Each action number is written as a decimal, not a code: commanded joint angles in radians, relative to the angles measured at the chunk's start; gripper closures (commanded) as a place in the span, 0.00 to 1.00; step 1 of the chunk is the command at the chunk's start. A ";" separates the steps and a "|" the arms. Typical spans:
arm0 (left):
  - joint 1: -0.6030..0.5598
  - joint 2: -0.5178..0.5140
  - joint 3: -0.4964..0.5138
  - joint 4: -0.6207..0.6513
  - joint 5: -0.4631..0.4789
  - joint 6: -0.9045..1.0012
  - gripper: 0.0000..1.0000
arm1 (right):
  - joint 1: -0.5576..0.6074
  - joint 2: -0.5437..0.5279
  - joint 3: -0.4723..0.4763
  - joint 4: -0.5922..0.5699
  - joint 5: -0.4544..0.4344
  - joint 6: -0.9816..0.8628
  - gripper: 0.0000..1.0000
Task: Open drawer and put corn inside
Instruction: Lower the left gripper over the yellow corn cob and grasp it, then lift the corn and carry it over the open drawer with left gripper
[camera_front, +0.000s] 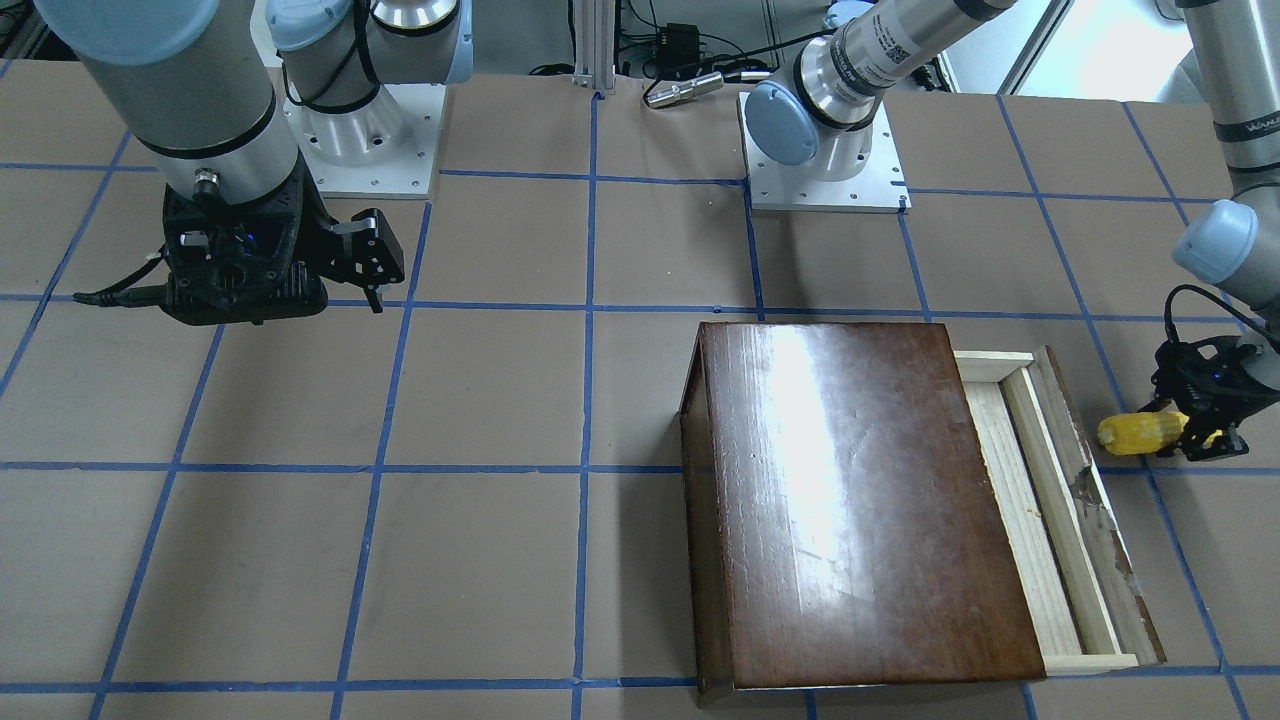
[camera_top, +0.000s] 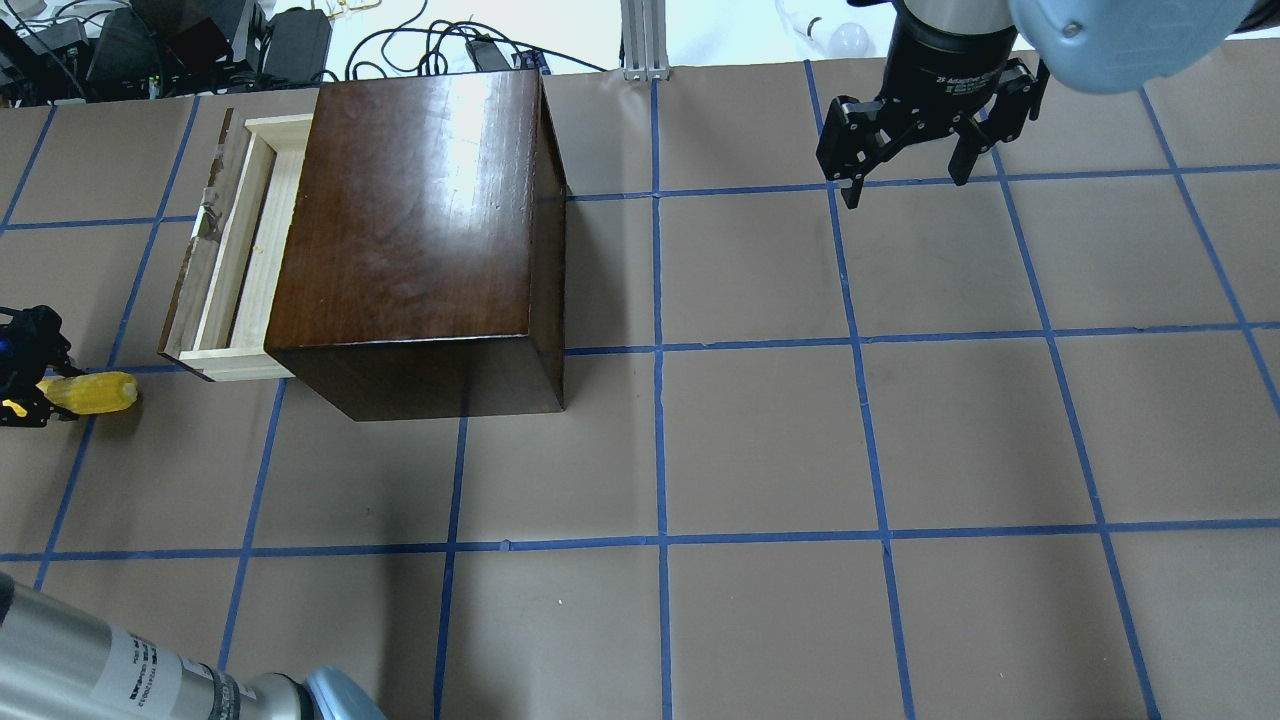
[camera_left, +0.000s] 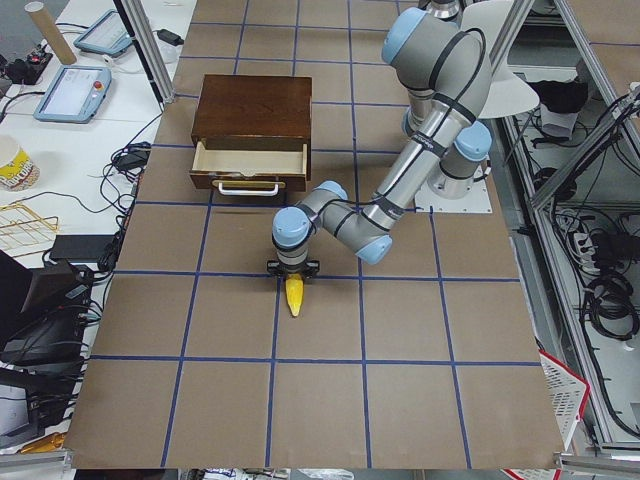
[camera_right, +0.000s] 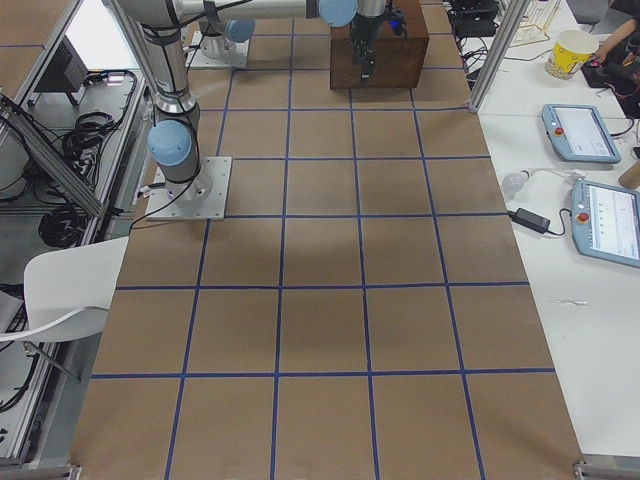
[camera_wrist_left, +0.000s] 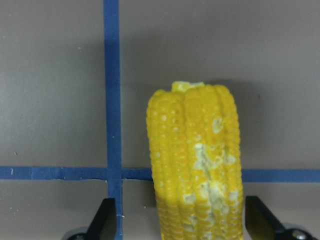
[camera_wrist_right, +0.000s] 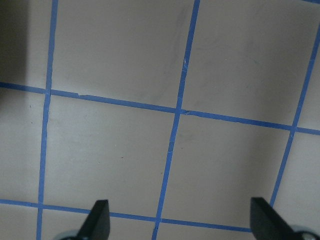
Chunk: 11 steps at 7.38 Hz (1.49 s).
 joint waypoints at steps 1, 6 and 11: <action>0.000 0.003 0.003 0.001 0.000 -0.001 0.97 | 0.000 0.000 0.000 0.001 0.000 0.002 0.00; -0.006 0.095 0.007 -0.022 0.003 -0.405 1.00 | 0.000 0.000 0.000 0.001 0.000 0.000 0.00; -0.144 0.191 0.255 -0.434 -0.009 -1.031 1.00 | 0.000 0.000 0.000 0.000 0.000 0.002 0.00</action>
